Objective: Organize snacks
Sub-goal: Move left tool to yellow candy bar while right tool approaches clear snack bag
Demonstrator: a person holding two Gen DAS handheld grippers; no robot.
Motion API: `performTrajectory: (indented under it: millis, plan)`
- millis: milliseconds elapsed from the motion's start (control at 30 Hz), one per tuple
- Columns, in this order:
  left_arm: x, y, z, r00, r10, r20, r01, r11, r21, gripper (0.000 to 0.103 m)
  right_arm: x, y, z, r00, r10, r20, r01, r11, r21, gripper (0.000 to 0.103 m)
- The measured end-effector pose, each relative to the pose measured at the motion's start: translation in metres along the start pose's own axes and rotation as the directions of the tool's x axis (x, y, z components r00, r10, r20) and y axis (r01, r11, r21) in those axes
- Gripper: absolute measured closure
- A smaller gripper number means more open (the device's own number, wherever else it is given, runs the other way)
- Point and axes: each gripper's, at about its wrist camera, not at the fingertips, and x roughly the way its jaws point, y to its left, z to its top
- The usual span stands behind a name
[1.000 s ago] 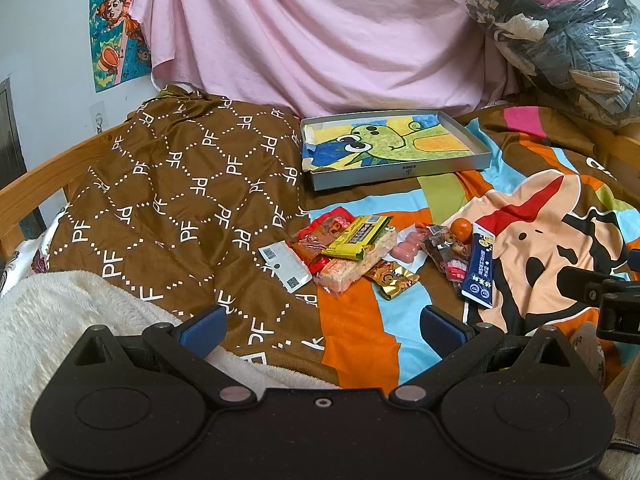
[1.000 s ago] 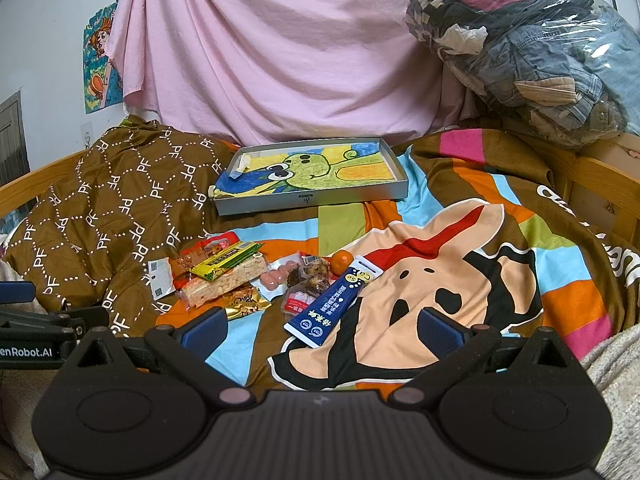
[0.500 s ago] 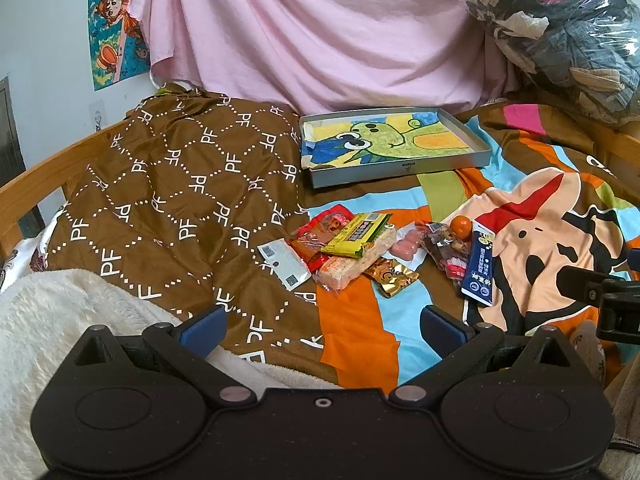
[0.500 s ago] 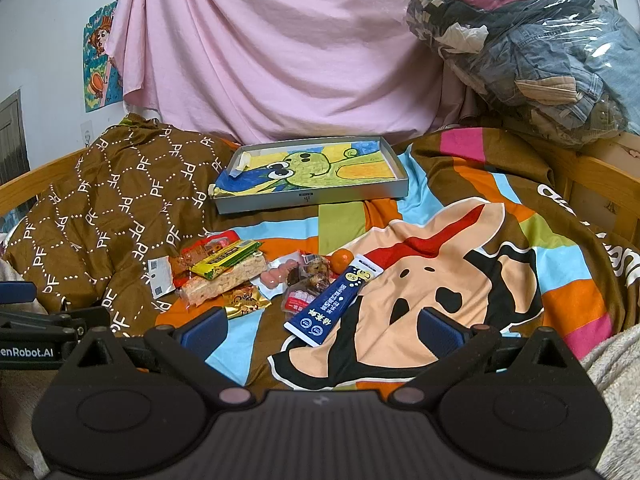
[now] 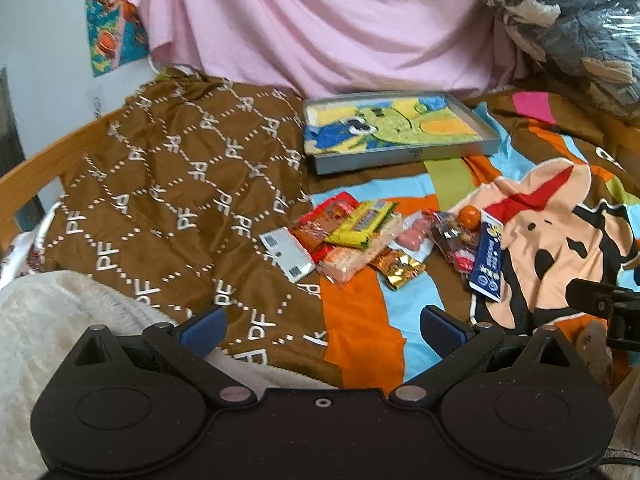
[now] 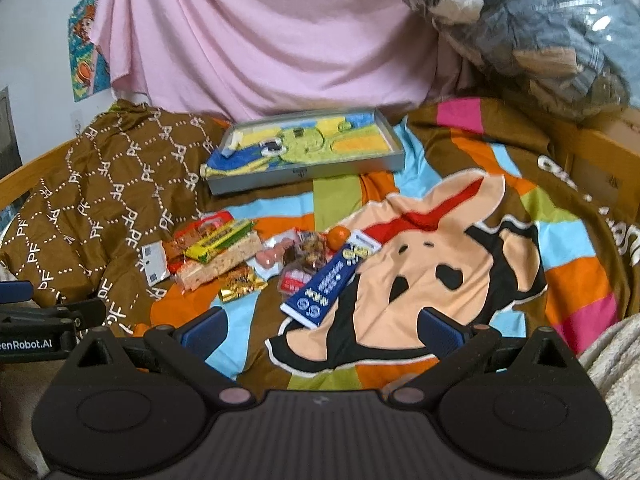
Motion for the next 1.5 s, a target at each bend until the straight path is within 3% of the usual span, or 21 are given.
performTrajectory:
  millis: [200,400,600,733,933,1100,1300,1500]
  plan:
    - [0.017,-0.002,0.008,0.999,-0.004,-0.045,0.004,1.000,0.000,0.001,0.011,-0.010,0.007,0.998,0.022,-0.064,-0.018,0.998,0.065,0.000]
    - [0.034,-0.005,0.022,0.998,-0.005,-0.070,0.006,1.000,0.018,0.001,0.032,-0.018,0.019,0.983,0.014,-0.181,0.007,0.993,0.117,0.000]
    - [0.060,-0.008,0.052,0.995,-0.051,-0.091,0.058,0.995,0.079,0.001,0.054,-0.042,0.036,0.963,0.108,-0.249,-0.049,0.972,0.231,0.000]
    - [0.084,-0.002,0.083,0.989,-0.106,-0.107,0.117,0.988,0.103,0.001,0.068,-0.057,0.050,0.956,0.152,-0.251,-0.079,0.957,0.280,0.000]
    - [0.119,0.016,0.117,0.986,-0.136,-0.101,0.145,0.985,0.089,0.001,0.093,-0.061,0.067,0.958,0.161,-0.236,-0.111,0.971,0.213,0.000]
    - [0.147,0.023,0.130,0.980,-0.158,-0.122,0.176,0.972,0.153,0.001,0.118,-0.053,0.080,0.955,0.204,-0.215,-0.172,0.972,0.159,0.000]
    - [0.175,0.022,0.142,0.957,-0.221,-0.189,0.253,0.953,0.165,0.001,0.148,-0.033,0.088,0.919,0.322,-0.226,-0.289,0.943,0.167,0.000]
    - [0.205,0.025,0.147,0.934,-0.247,-0.257,0.281,0.954,0.104,0.001,0.179,0.005,0.102,0.896,0.305,-0.322,-0.329,0.944,-0.022,0.000]
